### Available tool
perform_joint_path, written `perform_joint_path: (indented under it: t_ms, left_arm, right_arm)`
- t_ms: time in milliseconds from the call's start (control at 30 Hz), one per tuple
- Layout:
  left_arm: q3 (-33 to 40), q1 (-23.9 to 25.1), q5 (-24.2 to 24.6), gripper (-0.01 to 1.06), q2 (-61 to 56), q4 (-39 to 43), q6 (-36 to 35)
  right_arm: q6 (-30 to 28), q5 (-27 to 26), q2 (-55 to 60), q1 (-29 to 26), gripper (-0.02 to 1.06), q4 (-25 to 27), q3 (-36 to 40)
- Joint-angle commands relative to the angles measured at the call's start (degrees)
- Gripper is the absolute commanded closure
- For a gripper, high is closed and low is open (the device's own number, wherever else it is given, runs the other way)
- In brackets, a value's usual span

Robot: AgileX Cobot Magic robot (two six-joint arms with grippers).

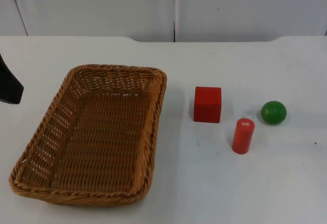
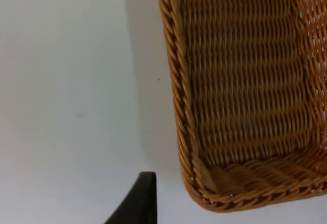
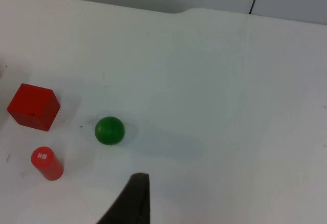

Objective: Pick up the basket with the left hand and place the object to the left of the red cylinder into the basket with the right hand.

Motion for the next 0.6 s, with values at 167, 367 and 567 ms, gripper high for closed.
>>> perform_joint_path:
  t_ms: [167,367,567]
  left_arm:
    - [-1.10,-0.26,-5.47,0.00,6.57,-2.87,4.16]
    - [-5.72,-0.26,-5.36,0.00,13.84,-3.16,6.02]
    - [-8.66,-0.26,-5.34,0.00,20.68,-5.97,7.92]
  right_arm:
    - [-0.51,-0.88,-0.10,-0.38,-0.01,-0.15,-0.50]
    - [-0.51,-0.66,-0.10,-0.38,-0.01,-0.16,-0.50]
    - [-0.51,-0.43,-0.10,-0.38,-0.01,-0.06,-0.50]
